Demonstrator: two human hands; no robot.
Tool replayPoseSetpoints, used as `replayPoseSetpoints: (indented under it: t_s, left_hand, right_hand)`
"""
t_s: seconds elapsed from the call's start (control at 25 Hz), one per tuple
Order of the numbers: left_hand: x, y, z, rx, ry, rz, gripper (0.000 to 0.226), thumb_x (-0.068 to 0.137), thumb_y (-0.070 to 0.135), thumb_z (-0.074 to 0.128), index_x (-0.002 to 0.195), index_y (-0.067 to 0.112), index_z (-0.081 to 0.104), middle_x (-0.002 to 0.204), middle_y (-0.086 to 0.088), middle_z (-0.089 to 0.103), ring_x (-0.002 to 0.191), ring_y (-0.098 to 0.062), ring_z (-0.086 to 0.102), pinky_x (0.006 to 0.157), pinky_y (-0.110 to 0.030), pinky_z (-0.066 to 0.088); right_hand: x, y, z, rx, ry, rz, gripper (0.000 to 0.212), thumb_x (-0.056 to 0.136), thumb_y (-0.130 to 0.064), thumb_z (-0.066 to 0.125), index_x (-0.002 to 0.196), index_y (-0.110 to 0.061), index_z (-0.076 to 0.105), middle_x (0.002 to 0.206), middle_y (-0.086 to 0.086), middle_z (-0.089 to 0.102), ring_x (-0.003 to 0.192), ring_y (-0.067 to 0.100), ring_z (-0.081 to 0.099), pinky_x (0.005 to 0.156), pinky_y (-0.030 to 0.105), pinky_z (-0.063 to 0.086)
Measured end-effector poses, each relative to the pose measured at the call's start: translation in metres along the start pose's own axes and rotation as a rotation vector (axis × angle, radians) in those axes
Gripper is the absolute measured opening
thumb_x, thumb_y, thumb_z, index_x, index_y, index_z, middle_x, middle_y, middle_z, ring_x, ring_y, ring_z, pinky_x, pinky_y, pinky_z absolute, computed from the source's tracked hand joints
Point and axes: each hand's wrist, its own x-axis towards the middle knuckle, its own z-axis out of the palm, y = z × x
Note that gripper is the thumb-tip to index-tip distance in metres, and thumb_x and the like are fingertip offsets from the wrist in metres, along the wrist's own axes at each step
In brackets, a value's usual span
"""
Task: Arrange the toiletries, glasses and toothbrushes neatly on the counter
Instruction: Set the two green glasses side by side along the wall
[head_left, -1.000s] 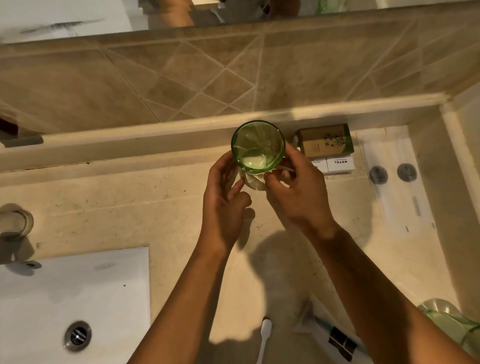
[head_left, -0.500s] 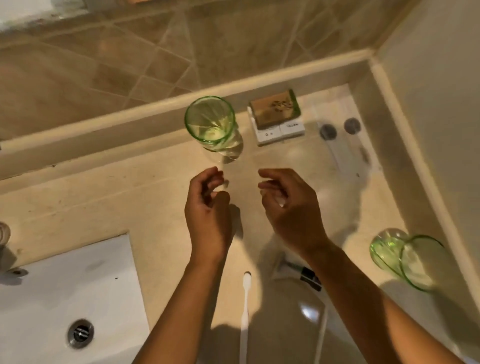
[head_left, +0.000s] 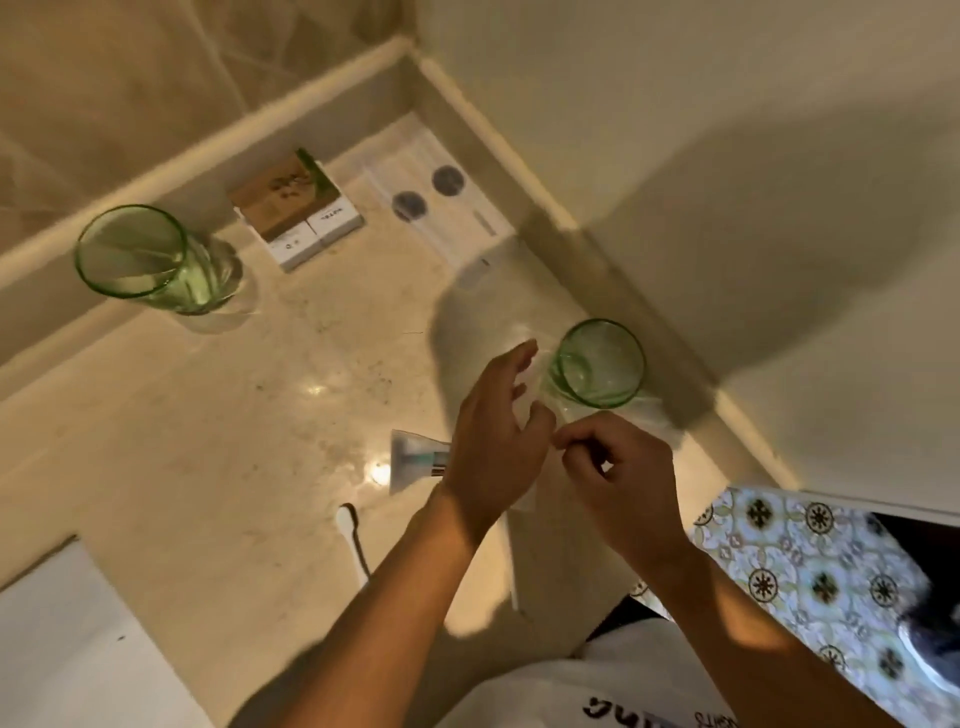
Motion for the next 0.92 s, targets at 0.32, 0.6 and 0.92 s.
replayPoseSetpoints:
  t_s: [0.32, 0.6, 0.92]
  left_hand:
    - [0.025, 0.000, 0.012, 0.031, -0.065, -0.053, 0.067, 0.086, 0.010, 0.063, 0.151, 0.018, 0.045, 0.148, 0.001, 0.056, 0.134, -0.007, 0.053, 0.108, -0.022, 0.047]
    - [0.029, 0.000, 0.015, -0.015, -0.062, -0.064, 0.057, 0.085, 0.005, 0.057, 0.142, 0.015, 0.057, 0.136, 0.003, 0.065, 0.124, 0.000, 0.058, 0.098, -0.018, 0.053]
    - [0.029, 0.022, -0.032, -0.075, 0.127, -0.026, 0.066, 0.082, 0.003, 0.054, 0.148, 0.012, 0.051, 0.141, -0.001, 0.062, 0.122, -0.007, 0.061, 0.090, -0.023, 0.058]
  right_hand:
    - [0.012, 0.037, -0.012, 0.088, 0.118, 0.269, 0.014, 0.086, -0.009, 0.066, 0.086, -0.022, 0.071, 0.074, -0.012, 0.071, 0.069, 0.003, 0.067, 0.065, 0.024, 0.051]
    - [0.040, 0.029, -0.015, 0.100, 0.056, 0.209, 0.048, 0.079, -0.007, 0.069, 0.113, -0.040, 0.059, 0.080, -0.030, 0.069, 0.074, -0.010, 0.065, 0.059, 0.000, 0.042]
    - [0.070, -0.015, 0.000, 0.213, -0.081, 0.030, 0.055, 0.077, -0.018, 0.073, 0.117, -0.053, 0.057, 0.098, -0.022, 0.071, 0.077, 0.002, 0.070, 0.063, 0.006, 0.050]
